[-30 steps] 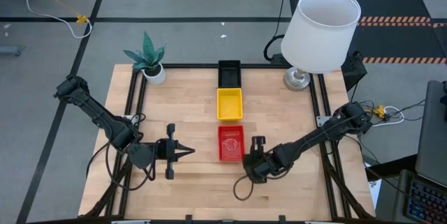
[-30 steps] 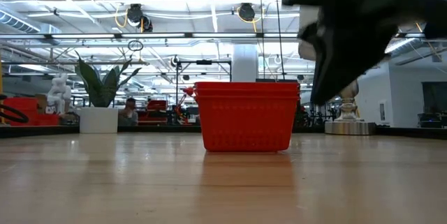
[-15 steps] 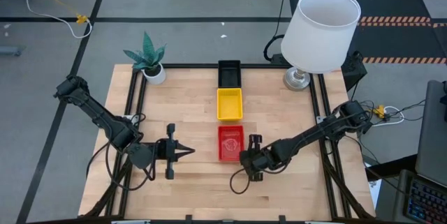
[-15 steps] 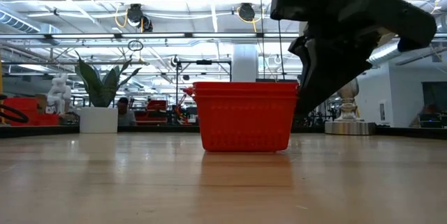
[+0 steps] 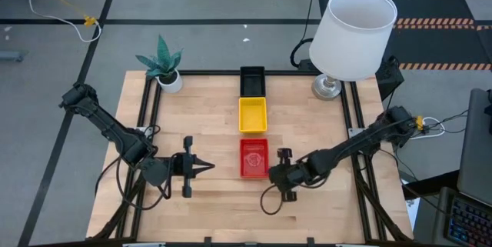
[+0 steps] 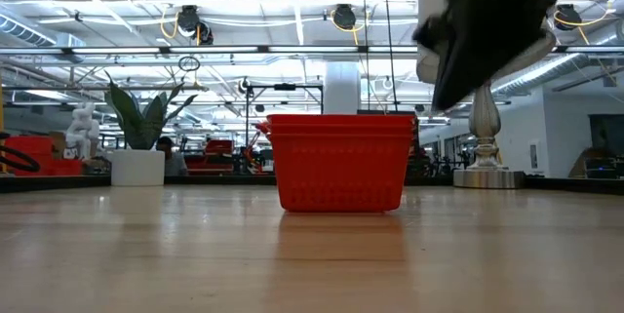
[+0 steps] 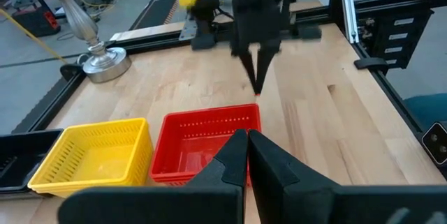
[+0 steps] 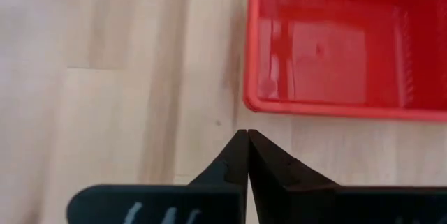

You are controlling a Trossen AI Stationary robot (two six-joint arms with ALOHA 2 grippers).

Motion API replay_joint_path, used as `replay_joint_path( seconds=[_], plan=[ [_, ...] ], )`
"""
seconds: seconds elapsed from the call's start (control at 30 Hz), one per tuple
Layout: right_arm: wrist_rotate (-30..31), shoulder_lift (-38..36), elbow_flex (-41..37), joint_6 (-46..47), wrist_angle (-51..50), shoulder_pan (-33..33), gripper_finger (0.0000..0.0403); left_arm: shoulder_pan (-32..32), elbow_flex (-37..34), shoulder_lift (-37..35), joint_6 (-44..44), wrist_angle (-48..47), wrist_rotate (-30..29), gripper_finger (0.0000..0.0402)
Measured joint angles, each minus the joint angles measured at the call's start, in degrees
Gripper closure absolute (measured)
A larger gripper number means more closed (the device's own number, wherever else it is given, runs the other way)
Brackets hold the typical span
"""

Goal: Stack baskets by color
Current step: Return to Home Position

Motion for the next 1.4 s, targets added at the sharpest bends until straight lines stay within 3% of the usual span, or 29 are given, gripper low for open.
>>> replay_joint_path(
  seconds=[0.23, 0.47, 0.7, 0.9, 1.0, 1.17, 1.4],
  plan=[
    [2.9, -10.7, -2.0, -8.8, 2.9, 2.2, 0.0403, 0.1, 0.0, 0.0, 4.5, 6.0, -1.4, 0.0385],
    [3.1, -24.7, -14.0, -19.0, 15.9, 2.3, 0.0403, 3.5, 0.0, 0.0, 13.6, 10.3, -1.0, 0.0397],
    [3.0, -38.9, -28.0, -24.8, 25.6, -1.9, 0.0403, 13.7, -1.6, 0.0, 14.4, 13.0, 12.8, 0.0396],
    [2.9, -48.3, -35.5, -28.1, 30.9, -8.0, 0.0403, 20.2, -9.4, -2.0, 18.3, 22.8, 17.6, 0.0396],
    [2.5, -50.7, -37.7, -29.3, 31.8, -11.0, 0.0403, 23.9, -13.1, -4.2, 18.1, 23.8, 20.8, 0.0392],
    [-3.9, -52.0, -39.6, -31.1, 32.2, -17.0, 0.0403, 30.1, -18.4, -8.8, 18.1, 26.0, 28.4, 0.0398],
    [-7.8, -51.9, -43.5, -31.0, 35.2, -23.9, 0.0403, 36.9, -26.0, -15.5, 15.9, 27.4, 33.9, 0.0398]
  ],
)
